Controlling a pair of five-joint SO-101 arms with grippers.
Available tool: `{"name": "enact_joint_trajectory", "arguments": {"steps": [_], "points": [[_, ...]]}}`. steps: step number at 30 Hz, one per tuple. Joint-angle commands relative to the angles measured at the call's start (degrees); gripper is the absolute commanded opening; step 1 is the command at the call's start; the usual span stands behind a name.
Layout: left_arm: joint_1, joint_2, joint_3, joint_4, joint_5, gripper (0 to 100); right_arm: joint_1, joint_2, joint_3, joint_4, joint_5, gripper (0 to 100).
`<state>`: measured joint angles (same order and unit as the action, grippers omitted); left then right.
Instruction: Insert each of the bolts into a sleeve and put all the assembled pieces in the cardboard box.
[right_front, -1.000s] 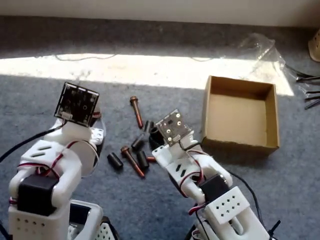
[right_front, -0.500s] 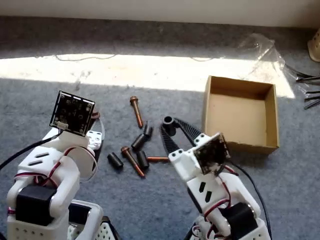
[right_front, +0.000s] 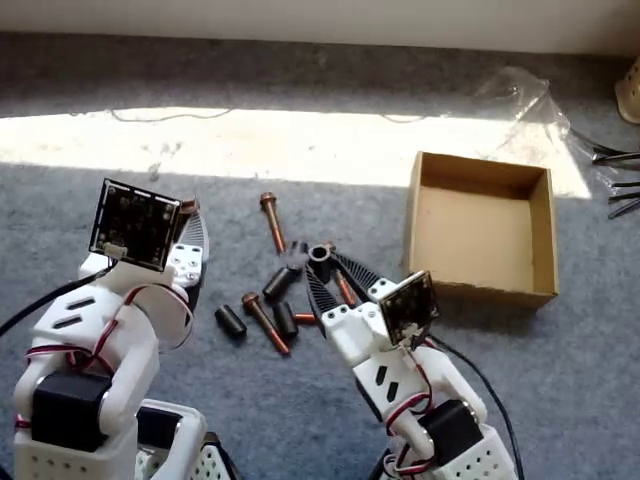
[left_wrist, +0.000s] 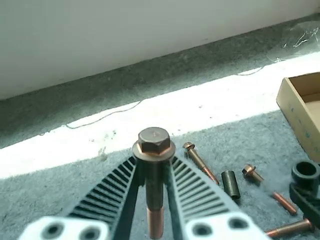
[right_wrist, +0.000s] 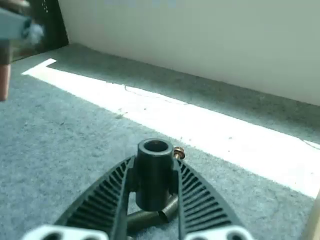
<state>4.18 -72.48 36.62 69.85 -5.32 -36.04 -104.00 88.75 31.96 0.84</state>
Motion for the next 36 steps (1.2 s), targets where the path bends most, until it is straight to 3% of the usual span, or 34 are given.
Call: {"name": "enact_joint_trajectory", "arguments": {"steps": [1, 6, 11, 17, 28, 36], "points": [[0.8, -0.8, -0.3, -6.4, 2.2, 1, -1.0, -0.6, 0.6, -4.7, -0.4, 0.5], [0.9, -1.2, 6.1, -16.4, 11.3, 1, -1.3, -0.6, 2.0, -7.9, 0.1, 0.5], [5.5, -1.2, 13.3, -27.3, 14.1, 1, -2.7, -0.6, 5.0, -13.3, 8.5, 0.5], [15.8, -0.9, 12.8, -28.1, 13.9, 1, -2.6, -0.6, 11.0, -19.8, 9.2, 0.5], [16.5, -1.2, 12.5, -36.0, 13.9, 1, -2.6, -0.6, 12.9, -19.6, 8.9, 0.5], [19.0, -1.3, 12.5, -36.6, 14.2, 1, -2.6, -0.5, 12.8, -19.5, 8.8, 0.5]]}}
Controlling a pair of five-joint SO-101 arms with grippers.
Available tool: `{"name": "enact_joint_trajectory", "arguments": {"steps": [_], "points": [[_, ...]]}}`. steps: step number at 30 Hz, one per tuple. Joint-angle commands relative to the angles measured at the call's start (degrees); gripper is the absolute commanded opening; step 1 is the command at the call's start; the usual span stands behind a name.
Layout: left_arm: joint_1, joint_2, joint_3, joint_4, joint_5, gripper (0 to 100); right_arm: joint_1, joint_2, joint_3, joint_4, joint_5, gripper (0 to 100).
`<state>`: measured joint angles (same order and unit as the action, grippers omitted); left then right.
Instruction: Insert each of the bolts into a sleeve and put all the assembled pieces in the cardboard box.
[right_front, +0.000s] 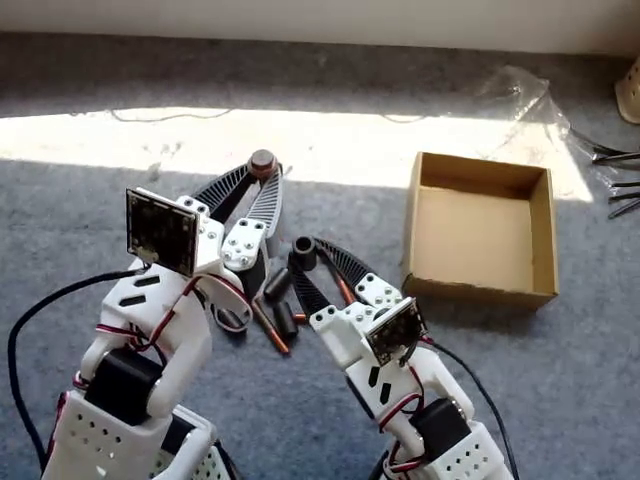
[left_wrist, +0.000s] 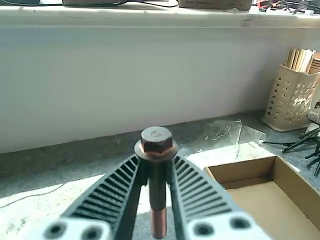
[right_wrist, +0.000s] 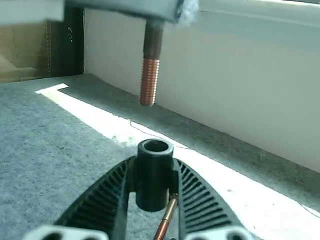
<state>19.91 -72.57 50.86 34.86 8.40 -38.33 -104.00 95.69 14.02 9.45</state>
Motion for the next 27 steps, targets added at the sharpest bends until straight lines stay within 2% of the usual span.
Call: {"name": "enact_joint_trajectory", "arguments": {"steps": [1, 5, 10, 15, 20, 22, 27], "points": [[4.4, -1.2, -1.7, -1.4, 0.5, 1, -0.3, -0.5, 5.8, -1.5, 0.2, 0.5], [7.1, -1.3, -1.7, -1.5, 0.5, 1, -0.2, -0.5, 5.9, -0.7, 0.2, 0.5], [7.2, -2.2, -1.6, -1.4, 0.5, 1, -0.2, -0.6, 6.0, 0.4, 0.0, 0.5], [6.9, -8.9, 1.1, -1.7, 0.6, 1, 1.2, -0.6, 5.9, 0.4, -6.4, 0.5], [7.2, -13.7, 7.7, -4.8, 3.2, 1, 2.2, -0.6, 5.9, 0.2, -6.3, 0.5], [7.1, -13.7, 8.3, -5.6, 5.2, 1, 2.1, -0.6, 6.0, 0.2, -6.2, 0.5], [7.2, -13.7, 8.5, -5.8, 5.1, 1, 2.1, -0.6, 6.1, 0.2, -6.2, 0.5]]}}
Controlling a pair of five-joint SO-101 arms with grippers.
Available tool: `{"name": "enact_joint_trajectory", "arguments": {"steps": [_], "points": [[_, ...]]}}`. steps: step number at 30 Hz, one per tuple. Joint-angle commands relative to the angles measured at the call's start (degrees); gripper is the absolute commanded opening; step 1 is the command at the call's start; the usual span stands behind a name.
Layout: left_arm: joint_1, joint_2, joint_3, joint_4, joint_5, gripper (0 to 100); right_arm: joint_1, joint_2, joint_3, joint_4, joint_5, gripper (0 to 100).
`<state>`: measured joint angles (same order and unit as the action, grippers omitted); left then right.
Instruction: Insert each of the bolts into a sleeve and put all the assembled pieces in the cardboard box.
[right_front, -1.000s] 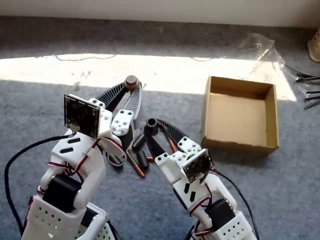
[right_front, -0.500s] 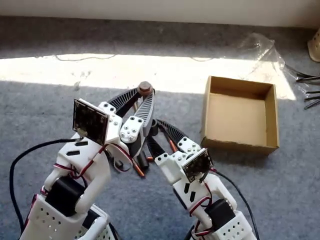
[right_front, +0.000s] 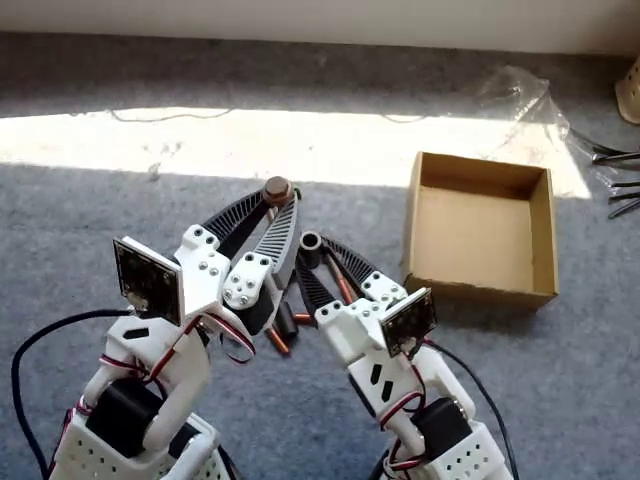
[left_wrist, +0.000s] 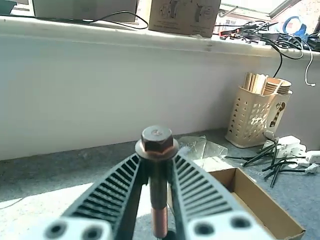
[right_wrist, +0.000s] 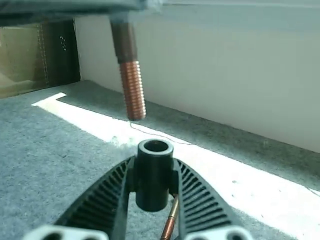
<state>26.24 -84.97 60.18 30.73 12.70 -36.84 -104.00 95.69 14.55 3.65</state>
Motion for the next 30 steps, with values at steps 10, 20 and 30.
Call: {"name": "enact_joint_trajectory", "arguments": {"steps": [10, 20, 30], "points": [[1.2, -1.2, -0.7, -1.5, 0.9, 1, 0.5, -0.6, 6.2, -0.1, 5.5, 0.5], [3.0, -1.2, 1.0, -1.7, 0.9, 1, 0.5, -0.6, 6.2, -0.1, 6.0, 0.5], [2.7, -1.1, 1.8, -3.0, -1.8, 1, 0.5, -0.6, 6.2, -0.1, 6.1, 0.5]]}}
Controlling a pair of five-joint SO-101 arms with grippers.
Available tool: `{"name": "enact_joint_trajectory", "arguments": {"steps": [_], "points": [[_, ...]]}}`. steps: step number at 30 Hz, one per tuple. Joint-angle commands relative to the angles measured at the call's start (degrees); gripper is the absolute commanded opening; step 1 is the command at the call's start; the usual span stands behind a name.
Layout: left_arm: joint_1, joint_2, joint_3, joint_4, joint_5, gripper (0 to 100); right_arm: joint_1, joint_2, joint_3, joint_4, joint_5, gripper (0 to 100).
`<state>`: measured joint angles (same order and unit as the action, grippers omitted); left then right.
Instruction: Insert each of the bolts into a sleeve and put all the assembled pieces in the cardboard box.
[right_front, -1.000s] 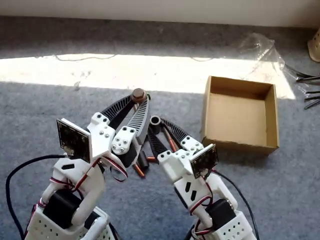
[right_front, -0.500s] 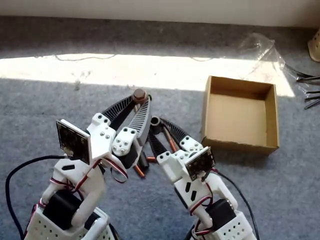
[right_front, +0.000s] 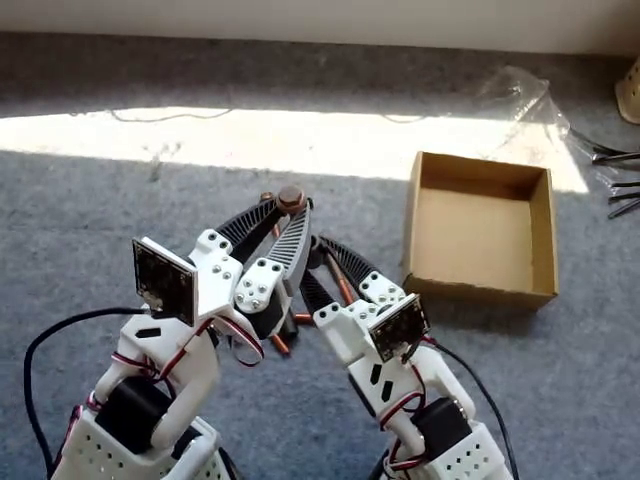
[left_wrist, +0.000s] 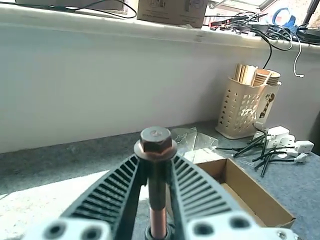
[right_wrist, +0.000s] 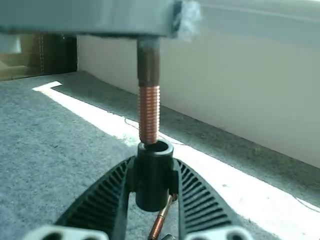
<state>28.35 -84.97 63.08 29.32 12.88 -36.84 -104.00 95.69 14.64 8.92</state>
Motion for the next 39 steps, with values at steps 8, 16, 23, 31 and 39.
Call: {"name": "enact_joint_trajectory", "arguments": {"steps": [8, 16, 23, 31, 39], "points": [[0.6, 1.6, -1.8, -4.0, -2.4, 1, 0.5, -0.6, 6.3, -0.2, 0.8, 0.5], [0.7, 13.3, -10.3, -1.6, -2.3, 1, 0.5, -0.6, 6.3, -0.2, 0.8, 0.5], [0.5, 13.3, -10.3, -1.6, -2.5, 1, 0.5, -0.6, 6.3, -0.2, 0.8, 0.5], [0.5, 13.2, -11.2, 0.0, -2.5, 1, 0.5, -0.6, 6.3, -0.2, 0.8, 0.5], [0.9, 13.2, -15.3, 7.3, -2.5, 1, 0.5, -0.6, 6.3, -0.2, 0.8, 0.5]]}}
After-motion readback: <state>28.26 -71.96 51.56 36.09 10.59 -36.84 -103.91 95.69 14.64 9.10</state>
